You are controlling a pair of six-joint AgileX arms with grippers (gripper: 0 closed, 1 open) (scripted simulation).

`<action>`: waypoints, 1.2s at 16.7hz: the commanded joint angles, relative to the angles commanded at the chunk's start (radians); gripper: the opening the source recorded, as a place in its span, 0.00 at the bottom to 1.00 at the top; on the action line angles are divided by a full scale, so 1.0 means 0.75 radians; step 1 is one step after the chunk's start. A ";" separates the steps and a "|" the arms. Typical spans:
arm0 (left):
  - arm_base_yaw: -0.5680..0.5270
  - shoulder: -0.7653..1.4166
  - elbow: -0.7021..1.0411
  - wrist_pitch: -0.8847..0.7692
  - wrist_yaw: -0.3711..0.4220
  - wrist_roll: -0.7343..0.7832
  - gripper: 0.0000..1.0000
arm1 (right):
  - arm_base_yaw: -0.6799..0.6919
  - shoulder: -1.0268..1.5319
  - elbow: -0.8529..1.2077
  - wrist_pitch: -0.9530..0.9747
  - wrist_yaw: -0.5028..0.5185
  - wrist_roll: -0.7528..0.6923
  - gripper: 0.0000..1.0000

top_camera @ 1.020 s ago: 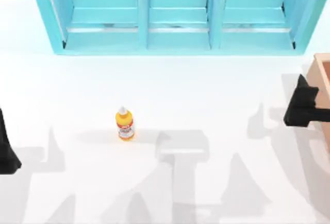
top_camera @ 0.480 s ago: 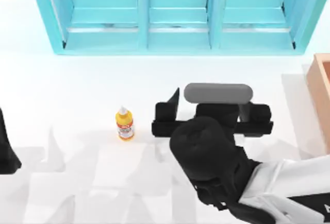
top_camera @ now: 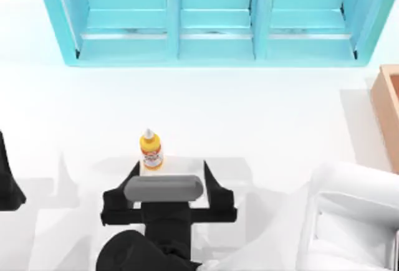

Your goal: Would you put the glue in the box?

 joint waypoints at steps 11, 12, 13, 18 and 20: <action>0.000 0.000 0.000 0.000 0.000 0.000 1.00 | 0.094 0.247 0.203 0.081 0.120 -0.032 1.00; 0.000 0.000 0.000 0.000 0.000 0.000 1.00 | 0.094 0.247 0.203 0.081 0.120 -0.032 1.00; 0.000 0.000 0.000 0.000 0.000 0.000 1.00 | 0.086 0.243 0.198 0.079 0.118 -0.032 1.00; 0.000 0.000 0.000 0.000 0.000 0.000 1.00 | 0.014 0.320 0.296 0.182 0.047 -0.157 1.00; 0.000 0.000 0.000 0.000 0.000 0.000 1.00 | -0.062 0.363 0.351 0.244 -0.021 -0.235 1.00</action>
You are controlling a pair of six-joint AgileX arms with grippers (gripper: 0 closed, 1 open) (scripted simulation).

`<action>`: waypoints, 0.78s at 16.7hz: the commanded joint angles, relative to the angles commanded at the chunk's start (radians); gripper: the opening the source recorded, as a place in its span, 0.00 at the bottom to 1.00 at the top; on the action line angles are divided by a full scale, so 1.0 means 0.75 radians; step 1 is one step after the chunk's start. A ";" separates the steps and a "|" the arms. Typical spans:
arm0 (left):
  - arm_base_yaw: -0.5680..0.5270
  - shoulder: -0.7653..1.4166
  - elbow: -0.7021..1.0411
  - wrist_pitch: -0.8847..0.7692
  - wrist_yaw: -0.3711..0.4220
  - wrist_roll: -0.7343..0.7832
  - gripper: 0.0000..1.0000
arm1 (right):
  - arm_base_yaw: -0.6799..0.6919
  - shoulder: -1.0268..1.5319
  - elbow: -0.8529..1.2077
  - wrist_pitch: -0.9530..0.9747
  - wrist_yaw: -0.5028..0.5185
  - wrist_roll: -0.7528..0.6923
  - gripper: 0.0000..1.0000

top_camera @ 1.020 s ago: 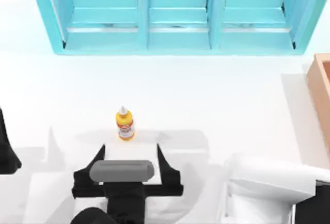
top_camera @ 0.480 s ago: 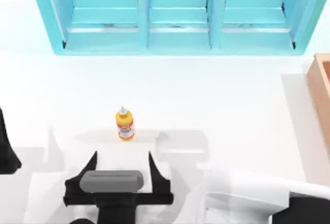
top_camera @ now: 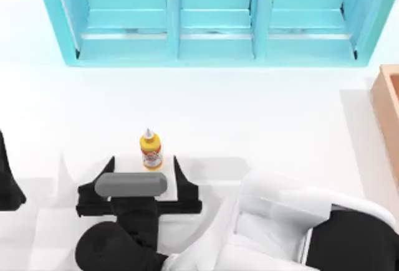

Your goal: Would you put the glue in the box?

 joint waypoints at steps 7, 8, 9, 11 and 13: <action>0.000 0.000 0.000 0.000 0.000 0.000 1.00 | -0.133 0.058 0.071 0.084 -0.128 -0.103 1.00; 0.000 0.000 0.000 0.000 0.000 0.000 1.00 | -0.133 0.058 0.071 0.084 -0.128 -0.103 1.00; 0.000 0.000 0.000 0.000 0.000 0.000 1.00 | -0.133 0.058 0.071 0.084 -0.128 -0.103 0.92; 0.000 0.000 0.000 0.000 0.000 0.000 1.00 | -0.133 0.058 0.071 0.084 -0.128 -0.103 0.77; 0.000 0.000 0.000 0.000 0.000 0.000 1.00 | -0.133 0.058 0.071 0.084 -0.128 -0.103 0.62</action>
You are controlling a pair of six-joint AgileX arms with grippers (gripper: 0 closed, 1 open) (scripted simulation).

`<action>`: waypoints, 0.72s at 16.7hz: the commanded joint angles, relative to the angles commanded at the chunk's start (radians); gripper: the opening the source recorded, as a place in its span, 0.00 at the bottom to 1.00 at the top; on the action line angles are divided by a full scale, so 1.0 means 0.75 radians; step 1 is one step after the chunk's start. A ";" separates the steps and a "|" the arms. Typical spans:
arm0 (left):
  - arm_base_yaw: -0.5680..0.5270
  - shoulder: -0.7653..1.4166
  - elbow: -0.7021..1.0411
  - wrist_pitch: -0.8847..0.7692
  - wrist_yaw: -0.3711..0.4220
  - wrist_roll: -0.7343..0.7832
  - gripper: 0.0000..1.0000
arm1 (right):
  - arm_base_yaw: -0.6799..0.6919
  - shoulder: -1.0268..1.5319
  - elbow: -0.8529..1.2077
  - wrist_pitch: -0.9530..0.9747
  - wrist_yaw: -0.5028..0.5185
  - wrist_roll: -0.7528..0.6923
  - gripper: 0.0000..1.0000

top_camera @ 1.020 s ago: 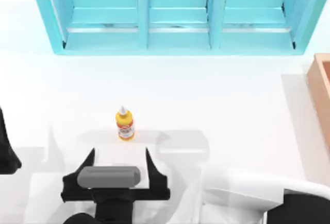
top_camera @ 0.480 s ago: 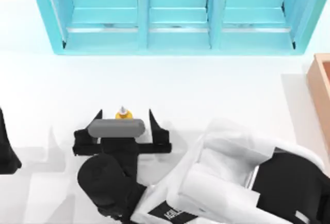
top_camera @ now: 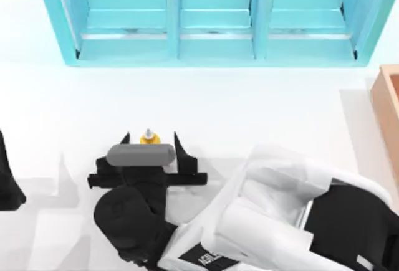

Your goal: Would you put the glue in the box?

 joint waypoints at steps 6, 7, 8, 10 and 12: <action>0.000 0.000 0.000 0.000 0.000 0.000 1.00 | 0.000 0.000 0.000 0.000 0.000 0.000 0.17; 0.000 0.000 0.000 0.000 0.000 0.000 1.00 | 0.000 0.000 0.000 0.000 0.000 0.000 0.10; 0.000 0.000 0.000 0.000 0.000 0.000 1.00 | 0.000 0.000 0.000 0.000 0.000 0.000 0.02; 0.000 0.000 0.000 0.000 0.000 0.000 1.00 | 0.000 0.000 0.000 0.000 0.000 0.000 0.00; 0.000 0.000 0.000 0.000 0.000 0.000 1.00 | 0.000 0.000 0.000 0.000 0.000 0.000 0.00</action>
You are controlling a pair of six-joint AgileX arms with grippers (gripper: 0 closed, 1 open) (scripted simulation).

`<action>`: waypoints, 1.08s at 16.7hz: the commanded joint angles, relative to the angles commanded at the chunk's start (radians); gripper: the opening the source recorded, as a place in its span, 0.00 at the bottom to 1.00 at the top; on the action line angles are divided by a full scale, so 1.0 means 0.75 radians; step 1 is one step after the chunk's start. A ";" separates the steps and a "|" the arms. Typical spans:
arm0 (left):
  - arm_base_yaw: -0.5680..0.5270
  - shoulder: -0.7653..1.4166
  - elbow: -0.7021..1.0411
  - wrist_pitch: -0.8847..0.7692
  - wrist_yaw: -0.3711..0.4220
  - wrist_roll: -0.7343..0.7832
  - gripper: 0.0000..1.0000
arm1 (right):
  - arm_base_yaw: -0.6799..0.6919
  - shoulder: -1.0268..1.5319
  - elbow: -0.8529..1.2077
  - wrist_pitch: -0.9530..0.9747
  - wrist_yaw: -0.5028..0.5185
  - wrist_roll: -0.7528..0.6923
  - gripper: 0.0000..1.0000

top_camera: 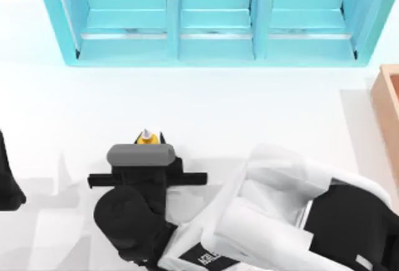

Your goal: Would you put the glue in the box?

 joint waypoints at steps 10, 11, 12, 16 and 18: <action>0.000 0.000 0.000 0.000 0.000 0.000 1.00 | -0.010 -0.159 -0.010 -0.131 0.015 0.009 0.00; 0.000 0.000 0.000 0.000 0.000 0.000 1.00 | -0.005 -0.224 -0.015 -0.186 0.011 0.009 0.00; 0.000 0.000 0.000 0.000 0.000 0.000 1.00 | 0.000 -0.284 -0.021 -0.244 0.007 0.011 0.00; 0.000 0.000 0.000 0.000 0.000 0.000 1.00 | 0.005 -0.386 -0.046 -0.348 -0.003 0.010 0.00; 0.000 0.000 0.000 0.000 0.000 0.000 1.00 | 0.005 -0.386 -0.046 -0.348 -0.003 0.010 0.00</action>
